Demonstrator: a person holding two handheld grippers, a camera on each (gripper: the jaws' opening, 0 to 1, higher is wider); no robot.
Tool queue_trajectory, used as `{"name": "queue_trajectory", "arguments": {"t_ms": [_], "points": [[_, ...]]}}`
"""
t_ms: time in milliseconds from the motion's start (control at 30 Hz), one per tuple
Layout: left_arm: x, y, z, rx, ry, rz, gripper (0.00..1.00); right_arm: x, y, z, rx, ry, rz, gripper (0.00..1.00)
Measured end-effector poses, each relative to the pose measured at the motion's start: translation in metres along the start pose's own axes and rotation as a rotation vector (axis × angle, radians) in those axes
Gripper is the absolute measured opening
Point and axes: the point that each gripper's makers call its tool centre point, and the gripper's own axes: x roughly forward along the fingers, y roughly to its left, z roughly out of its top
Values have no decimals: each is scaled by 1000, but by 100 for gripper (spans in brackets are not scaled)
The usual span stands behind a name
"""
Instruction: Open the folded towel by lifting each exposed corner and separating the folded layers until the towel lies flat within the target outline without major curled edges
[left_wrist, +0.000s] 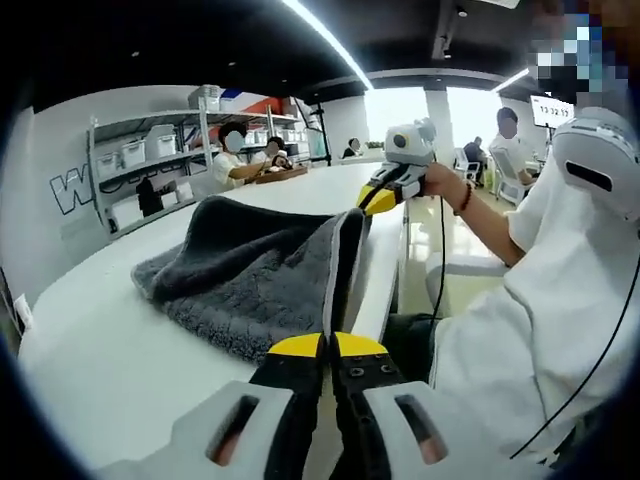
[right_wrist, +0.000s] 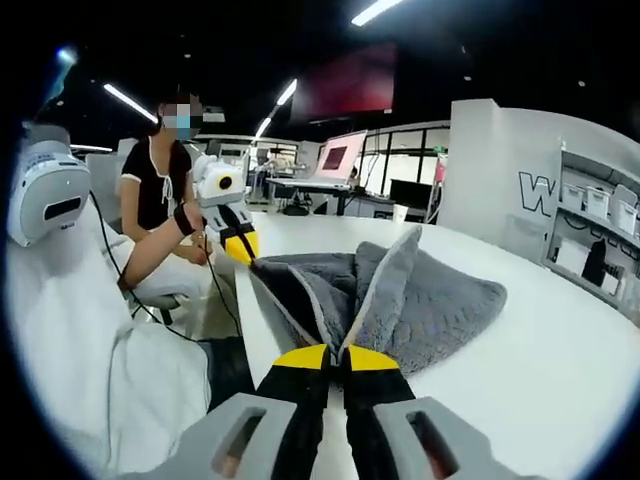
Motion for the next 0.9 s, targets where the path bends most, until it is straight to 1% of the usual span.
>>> {"name": "queue_trajectory", "arguments": {"t_ms": [167,300,333,467,600,700,767,833,900], "points": [[-2,-1,-5,-5,19,-10,3,-1,1,-4,1,17,8,0],[-3,-1,-5,-14,18,-9,3,-2,2,-6,2,26,17,0],[-3,-1,-6,-10,24,-7,3,-2,4,-9,-2,40,26,0],[-3,-1,-8,-22,27,-15,3,-3,5,-12,2,53,35,0],[0,-2,-7,-3,34,-12,3,-1,5,-16,19,65,41,0],[0,-2,-5,-1,18,-13,3,-1,6,-15,-3,67,39,0],[0,-2,-5,-1,19,-17,3,-1,6,-14,-7,68,39,0],[1,-3,-4,6,14,-20,5,0,9,-16,-38,77,48,0],[2,-4,-3,8,10,-22,6,1,8,-15,-39,78,44,1]]}}
